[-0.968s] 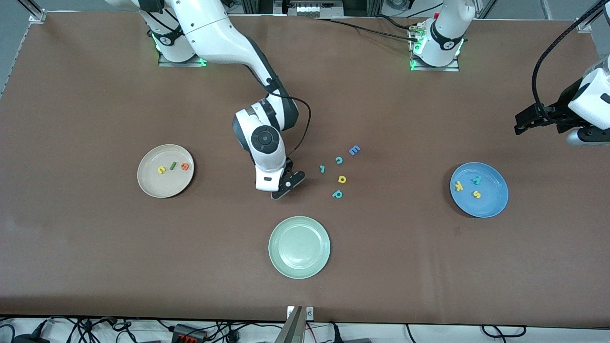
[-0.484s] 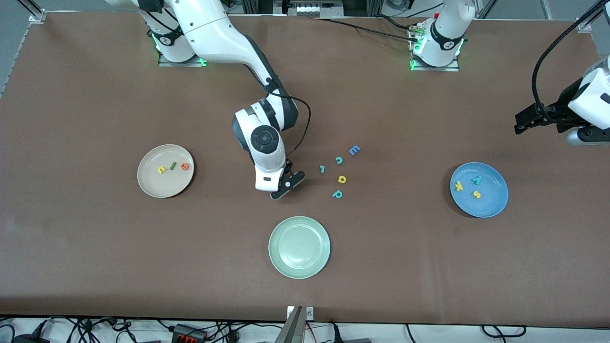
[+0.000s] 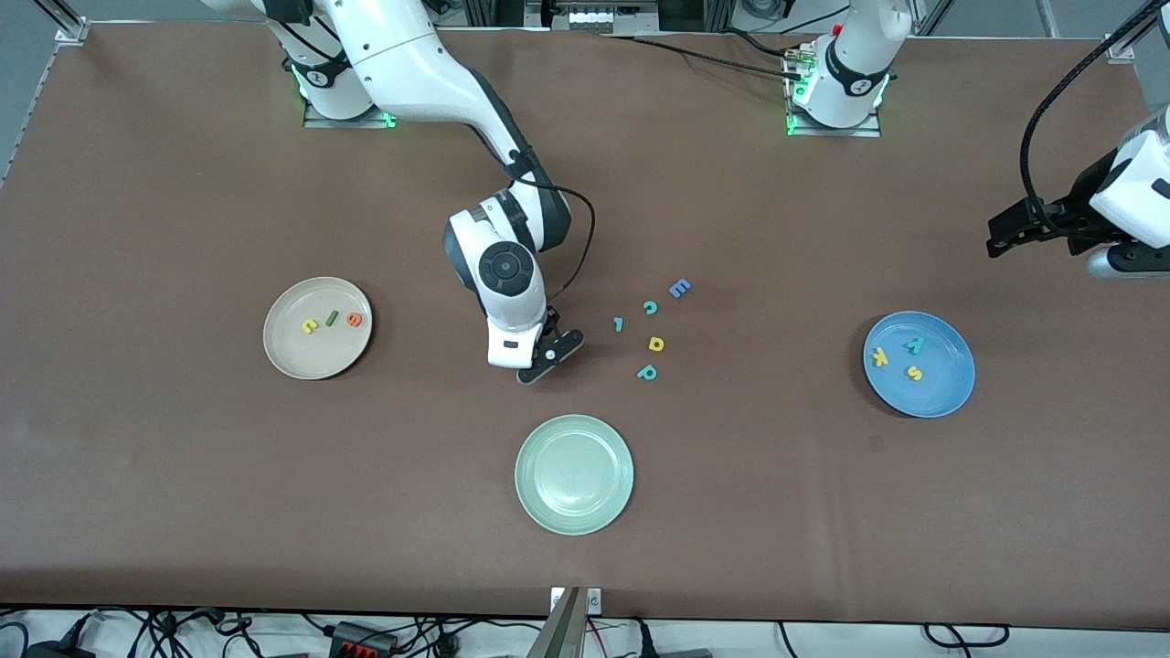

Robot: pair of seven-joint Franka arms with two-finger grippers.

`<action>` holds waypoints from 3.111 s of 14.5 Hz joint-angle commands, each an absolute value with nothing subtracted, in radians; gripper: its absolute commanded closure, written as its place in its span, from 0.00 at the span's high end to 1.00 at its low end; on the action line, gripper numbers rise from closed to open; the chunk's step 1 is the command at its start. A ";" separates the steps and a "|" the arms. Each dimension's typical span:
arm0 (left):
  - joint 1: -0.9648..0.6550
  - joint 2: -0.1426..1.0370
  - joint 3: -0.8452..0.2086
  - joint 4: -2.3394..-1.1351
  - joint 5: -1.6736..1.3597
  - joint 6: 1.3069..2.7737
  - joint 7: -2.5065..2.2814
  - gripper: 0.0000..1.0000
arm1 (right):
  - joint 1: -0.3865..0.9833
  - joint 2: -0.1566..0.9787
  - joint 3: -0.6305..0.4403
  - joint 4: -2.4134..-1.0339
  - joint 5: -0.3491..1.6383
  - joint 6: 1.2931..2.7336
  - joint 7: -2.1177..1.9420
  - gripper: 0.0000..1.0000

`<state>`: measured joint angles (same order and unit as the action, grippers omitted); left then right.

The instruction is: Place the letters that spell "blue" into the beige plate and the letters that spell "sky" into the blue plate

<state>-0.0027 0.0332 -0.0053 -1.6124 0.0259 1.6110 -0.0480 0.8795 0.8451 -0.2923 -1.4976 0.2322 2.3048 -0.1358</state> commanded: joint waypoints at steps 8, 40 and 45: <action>0.005 0.046 -0.011 -1.580 0.002 1.588 -0.034 1.00 | 0.658 0.646 -0.399 -1.627 0.241 1.997 -0.029 0.11; 0.006 0.046 -0.011 -1.580 0.002 1.586 -0.032 1.00 | 0.483 0.439 -0.621 -1.303 0.244 1.612 -0.031 1.00; 0.006 0.046 -0.012 -1.580 0.002 1.586 -0.034 1.00 | 0.282 0.344 -0.388 -1.284 0.201 1.601 -0.018 1.00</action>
